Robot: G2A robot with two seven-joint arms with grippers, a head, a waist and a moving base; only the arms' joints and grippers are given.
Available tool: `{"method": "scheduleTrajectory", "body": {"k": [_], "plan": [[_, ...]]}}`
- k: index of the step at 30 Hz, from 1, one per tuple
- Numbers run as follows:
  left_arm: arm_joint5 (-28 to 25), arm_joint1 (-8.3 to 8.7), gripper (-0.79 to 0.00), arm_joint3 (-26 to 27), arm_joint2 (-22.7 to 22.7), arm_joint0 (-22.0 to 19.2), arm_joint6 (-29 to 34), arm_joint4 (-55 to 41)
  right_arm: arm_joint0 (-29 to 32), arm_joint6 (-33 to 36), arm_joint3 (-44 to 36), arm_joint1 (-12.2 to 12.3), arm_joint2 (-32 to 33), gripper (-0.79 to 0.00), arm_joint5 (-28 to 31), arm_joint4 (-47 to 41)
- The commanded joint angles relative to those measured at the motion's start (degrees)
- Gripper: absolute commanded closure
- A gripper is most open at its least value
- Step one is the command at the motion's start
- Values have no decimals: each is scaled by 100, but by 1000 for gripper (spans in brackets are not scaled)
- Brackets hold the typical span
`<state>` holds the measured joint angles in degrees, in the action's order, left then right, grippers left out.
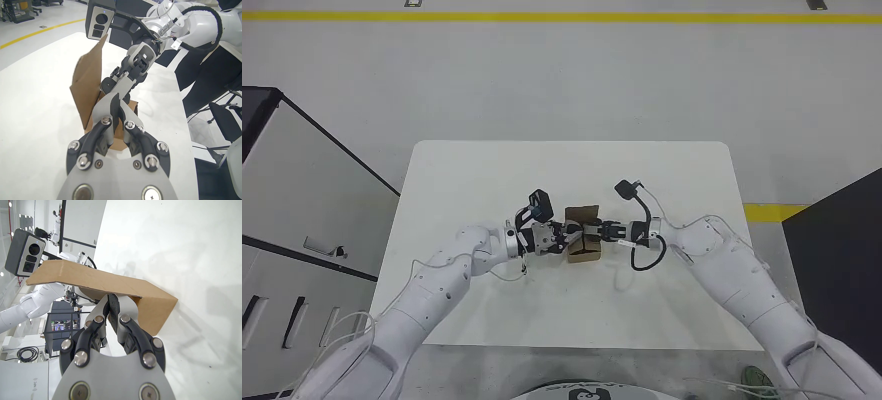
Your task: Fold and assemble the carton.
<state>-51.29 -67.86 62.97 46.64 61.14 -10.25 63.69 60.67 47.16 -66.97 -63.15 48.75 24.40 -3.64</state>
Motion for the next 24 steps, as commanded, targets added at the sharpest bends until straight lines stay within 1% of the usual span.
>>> {"method": "scheduleTrajectory", "body": {"k": [1,13,24], "plan": [[-11,-5,0,-4,-1,9,-1,8,6,9,-8,-1,8,0,-19,23],[-58,-22,0,-40,32,35,-10,31,106,-47,-123,7,112,0,12,132],[-69,-54,0,-99,41,10,119,-55,149,-51,-188,3,172,0,-28,204]]}}
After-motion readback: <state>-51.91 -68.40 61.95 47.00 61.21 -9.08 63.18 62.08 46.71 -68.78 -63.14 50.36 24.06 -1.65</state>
